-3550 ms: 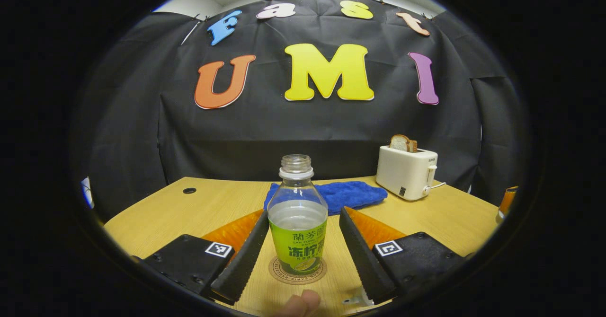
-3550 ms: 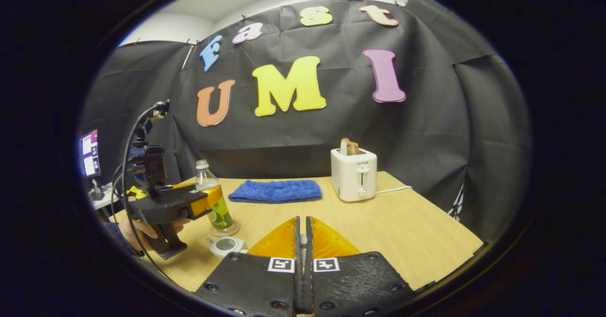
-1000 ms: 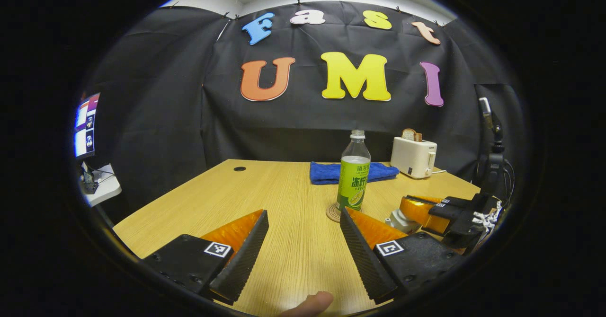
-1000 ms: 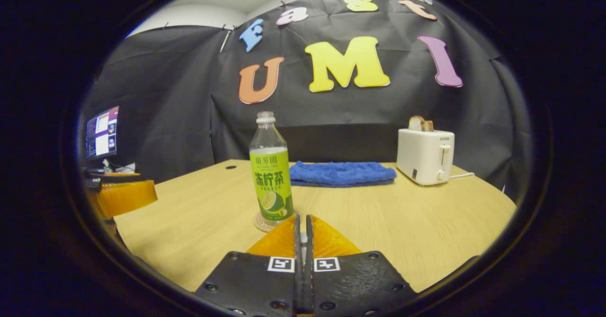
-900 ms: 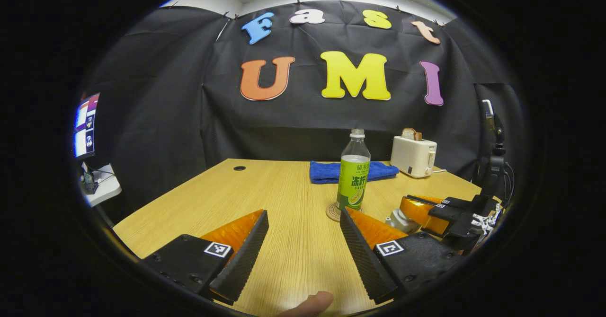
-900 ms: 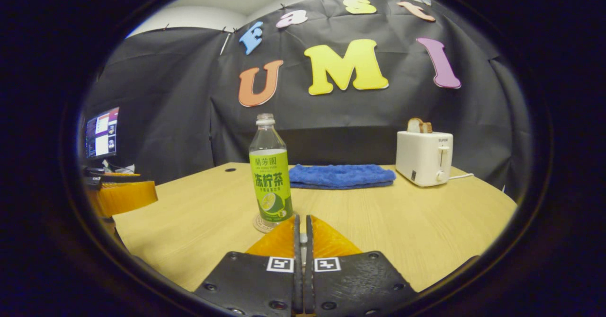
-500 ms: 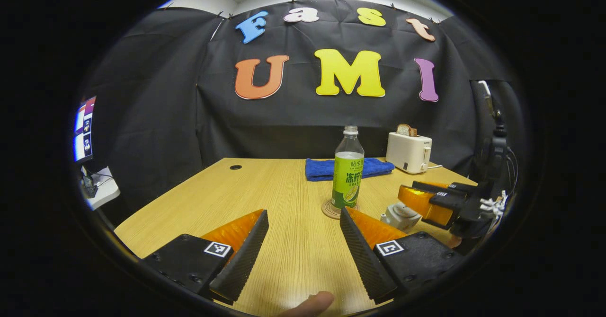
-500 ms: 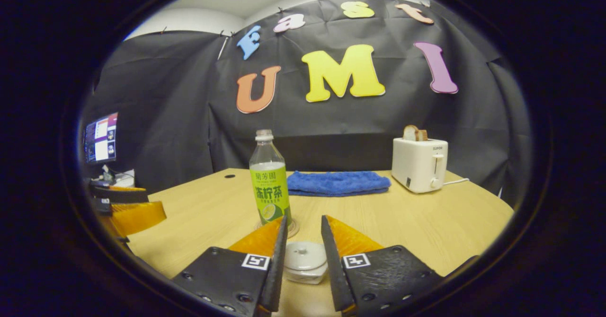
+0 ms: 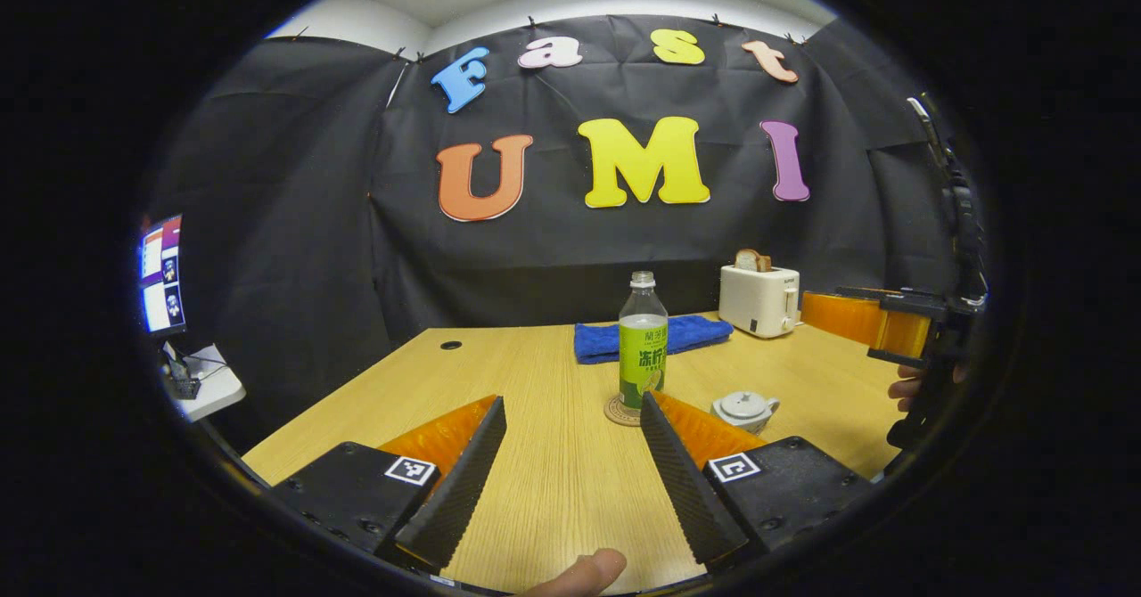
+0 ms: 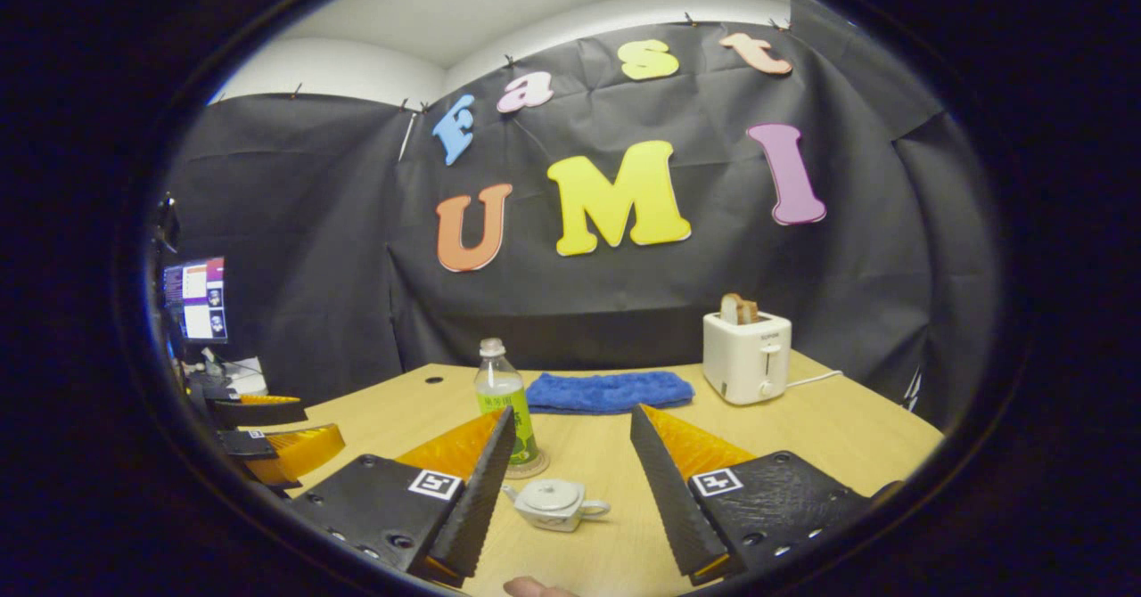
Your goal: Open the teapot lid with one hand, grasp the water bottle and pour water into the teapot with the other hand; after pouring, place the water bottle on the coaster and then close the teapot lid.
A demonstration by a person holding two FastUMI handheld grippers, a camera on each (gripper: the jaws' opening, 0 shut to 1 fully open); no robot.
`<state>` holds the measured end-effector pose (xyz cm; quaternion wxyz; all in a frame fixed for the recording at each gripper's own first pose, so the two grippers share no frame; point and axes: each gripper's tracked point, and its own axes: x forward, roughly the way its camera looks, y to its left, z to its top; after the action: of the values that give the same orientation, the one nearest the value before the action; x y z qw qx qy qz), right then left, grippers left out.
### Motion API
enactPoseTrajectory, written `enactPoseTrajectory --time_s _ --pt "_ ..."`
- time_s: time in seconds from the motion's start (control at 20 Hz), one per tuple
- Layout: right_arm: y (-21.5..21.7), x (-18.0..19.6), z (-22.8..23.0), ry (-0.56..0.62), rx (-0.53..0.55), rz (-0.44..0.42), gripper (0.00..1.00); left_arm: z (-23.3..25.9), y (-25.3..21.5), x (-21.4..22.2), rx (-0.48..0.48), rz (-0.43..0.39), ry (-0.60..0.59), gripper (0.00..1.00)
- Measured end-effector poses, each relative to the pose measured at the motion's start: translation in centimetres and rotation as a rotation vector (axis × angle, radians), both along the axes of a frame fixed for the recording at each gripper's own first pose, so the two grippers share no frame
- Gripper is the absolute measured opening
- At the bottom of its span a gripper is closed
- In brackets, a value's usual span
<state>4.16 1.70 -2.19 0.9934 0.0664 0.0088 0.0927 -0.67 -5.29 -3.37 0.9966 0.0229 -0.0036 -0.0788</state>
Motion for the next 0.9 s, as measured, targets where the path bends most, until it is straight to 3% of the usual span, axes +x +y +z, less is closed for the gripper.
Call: enactPoseTrajectory --time_s 0.2,0.4,0.9 --pt "-1.6 -2.4 1.0 -0.026 -0.067 -0.018 0.82 1.4 0.9 -0.7 0.004 0.042 -0.041 0.95" --pt "-2.0 -3.7 1.3 -0.036 -0.116 -0.02 0.92 1.9 0.6 -1.1 0.006 0.032 -0.058 0.95" --pt "-1.8 -3.7 1.1 -0.046 -0.131 -0.041 0.93 1.3 0.3 -0.3 -0.003 0.012 -0.043 0.95"
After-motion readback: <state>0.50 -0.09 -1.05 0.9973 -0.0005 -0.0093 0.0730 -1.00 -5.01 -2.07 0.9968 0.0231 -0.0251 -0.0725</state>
